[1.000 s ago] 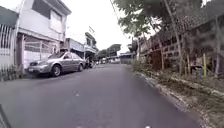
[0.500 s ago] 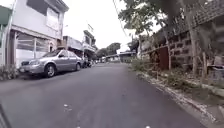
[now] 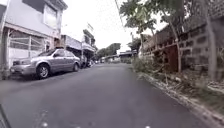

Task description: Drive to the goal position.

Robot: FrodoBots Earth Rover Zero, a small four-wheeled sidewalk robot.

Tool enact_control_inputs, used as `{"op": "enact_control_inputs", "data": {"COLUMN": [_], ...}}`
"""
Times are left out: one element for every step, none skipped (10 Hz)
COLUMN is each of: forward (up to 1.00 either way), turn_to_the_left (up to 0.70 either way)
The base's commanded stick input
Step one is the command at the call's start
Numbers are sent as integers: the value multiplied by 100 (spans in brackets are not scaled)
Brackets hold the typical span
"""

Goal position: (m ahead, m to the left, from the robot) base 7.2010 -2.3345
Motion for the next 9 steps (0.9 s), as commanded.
{"op": "enact_control_inputs", "data": {"forward": [100,100,100,100,100,100,100,100,100], "turn_to_the_left": [0,0,0,0,0,0,0,0,0]}}
